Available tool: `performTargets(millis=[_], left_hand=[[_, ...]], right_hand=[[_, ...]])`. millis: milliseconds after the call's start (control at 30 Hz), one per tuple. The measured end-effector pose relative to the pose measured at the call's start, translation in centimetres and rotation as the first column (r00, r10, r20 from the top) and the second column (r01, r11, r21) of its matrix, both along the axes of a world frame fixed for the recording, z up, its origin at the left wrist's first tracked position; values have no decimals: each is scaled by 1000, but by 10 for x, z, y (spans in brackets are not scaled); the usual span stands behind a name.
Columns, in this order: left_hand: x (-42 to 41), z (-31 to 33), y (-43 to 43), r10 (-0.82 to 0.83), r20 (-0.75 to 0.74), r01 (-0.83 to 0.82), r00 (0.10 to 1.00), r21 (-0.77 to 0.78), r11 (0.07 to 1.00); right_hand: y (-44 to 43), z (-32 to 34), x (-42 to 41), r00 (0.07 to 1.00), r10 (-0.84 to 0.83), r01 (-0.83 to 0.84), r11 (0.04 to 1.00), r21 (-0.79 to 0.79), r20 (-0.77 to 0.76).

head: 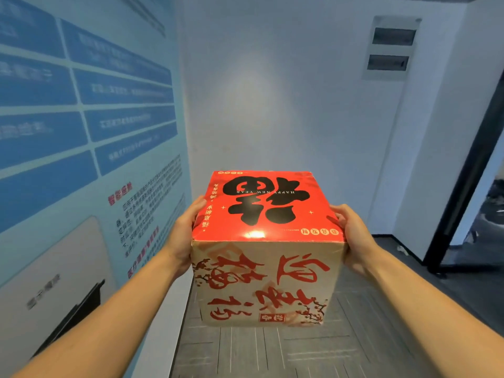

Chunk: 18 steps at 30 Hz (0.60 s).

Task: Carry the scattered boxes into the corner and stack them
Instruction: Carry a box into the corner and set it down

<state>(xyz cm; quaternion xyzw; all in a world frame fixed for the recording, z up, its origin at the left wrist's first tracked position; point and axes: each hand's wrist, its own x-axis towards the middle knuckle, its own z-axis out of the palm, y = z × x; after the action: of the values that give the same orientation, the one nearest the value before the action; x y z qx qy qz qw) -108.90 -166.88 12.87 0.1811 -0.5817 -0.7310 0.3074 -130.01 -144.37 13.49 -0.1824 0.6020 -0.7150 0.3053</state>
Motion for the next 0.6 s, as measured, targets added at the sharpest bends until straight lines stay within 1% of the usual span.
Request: performTargets(millis=[133,267,433,600], left_hand=[[-100,-9,-57,45,8,-45,999,-15,999],[-193,-2,-113,93,9,-93,996,-40,995],[-289,15,-191,152,22,-151,988,-49,987],[-377,-6,-301,157,13,-156,987,-78,985]], right_hand=[[-69,-17,-105,998,63,-63,997,-35,-4],[-138,-17,-209,994,113,-113,992,-60,-10],[-227,-3,-309,991,133,-132,987,-88,5],[-329,-10,-395,991,133,-132,989,-68,4]])
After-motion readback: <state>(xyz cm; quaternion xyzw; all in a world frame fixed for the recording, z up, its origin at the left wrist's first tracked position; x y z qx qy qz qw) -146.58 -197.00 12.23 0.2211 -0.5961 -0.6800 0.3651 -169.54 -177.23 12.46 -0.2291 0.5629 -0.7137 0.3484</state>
